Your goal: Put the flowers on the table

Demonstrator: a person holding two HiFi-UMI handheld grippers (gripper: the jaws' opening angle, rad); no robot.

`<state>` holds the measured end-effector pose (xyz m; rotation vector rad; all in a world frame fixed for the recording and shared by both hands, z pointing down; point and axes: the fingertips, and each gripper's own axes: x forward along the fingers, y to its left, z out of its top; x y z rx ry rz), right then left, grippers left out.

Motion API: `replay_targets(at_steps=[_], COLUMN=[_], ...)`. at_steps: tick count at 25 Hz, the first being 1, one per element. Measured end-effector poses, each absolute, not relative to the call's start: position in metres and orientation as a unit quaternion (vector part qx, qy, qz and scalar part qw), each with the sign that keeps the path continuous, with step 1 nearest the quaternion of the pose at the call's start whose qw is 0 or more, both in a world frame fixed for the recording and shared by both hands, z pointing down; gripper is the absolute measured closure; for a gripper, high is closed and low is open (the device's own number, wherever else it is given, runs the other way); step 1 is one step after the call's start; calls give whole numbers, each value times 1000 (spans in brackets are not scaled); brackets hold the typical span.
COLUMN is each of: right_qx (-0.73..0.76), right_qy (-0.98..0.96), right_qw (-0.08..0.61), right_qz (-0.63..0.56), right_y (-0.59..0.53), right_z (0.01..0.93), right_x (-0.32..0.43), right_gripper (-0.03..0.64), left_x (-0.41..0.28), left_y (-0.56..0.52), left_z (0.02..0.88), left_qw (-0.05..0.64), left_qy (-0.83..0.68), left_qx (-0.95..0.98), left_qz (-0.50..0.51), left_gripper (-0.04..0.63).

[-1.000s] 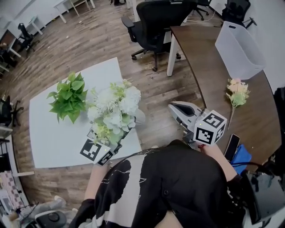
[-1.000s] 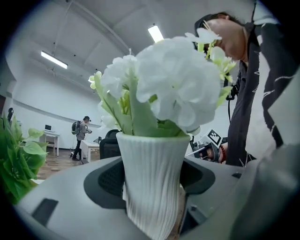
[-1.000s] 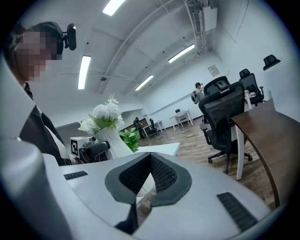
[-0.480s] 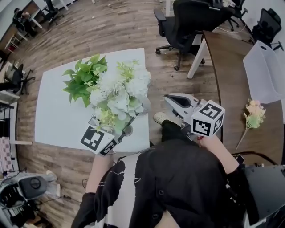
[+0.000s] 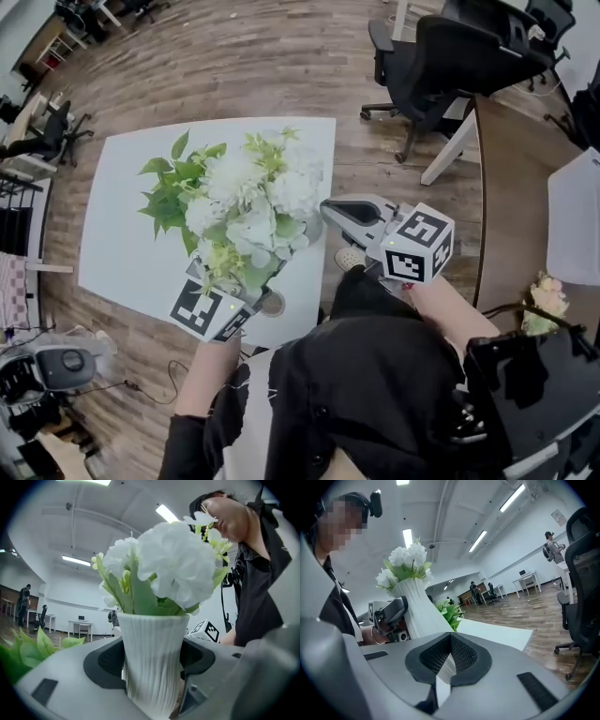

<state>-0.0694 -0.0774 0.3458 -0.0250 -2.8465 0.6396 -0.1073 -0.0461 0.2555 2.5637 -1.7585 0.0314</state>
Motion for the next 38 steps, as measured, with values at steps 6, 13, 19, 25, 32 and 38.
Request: replay_targets(at_steps=[6, 13, 19, 25, 32, 38], right_qx=[-36, -64, -69, -73, -92, -99], right_qy=[-966, -958, -955, -949, -947, -945], right_qw=[124, 137, 139, 145, 149, 158], right_qz=[222, 243, 254, 271, 269, 269], right_y=[-110, -174, -164, -179, -208, -243], right_z=[367, 394, 394, 402, 412, 420], right_x=[-89, -113, -116, -125, -141, -143], right_gripper=[604, 604, 604, 604, 604, 604], left_x=[-121, -140, -148, -162, -179, -184], left_y=[-88, -179, -163, -168, -196, -235], left_z=[259, 257, 282, 307, 323, 337], left_qw=[17, 29, 47, 67, 59, 63], left_qy=[-597, -622, -651, -682, -708, -714], left_qx=[802, 783, 758, 728, 704, 696], left_qz=[-7, -21, -20, -25, -25, -22], left_gripper=[259, 259, 261, 261, 261, 261])
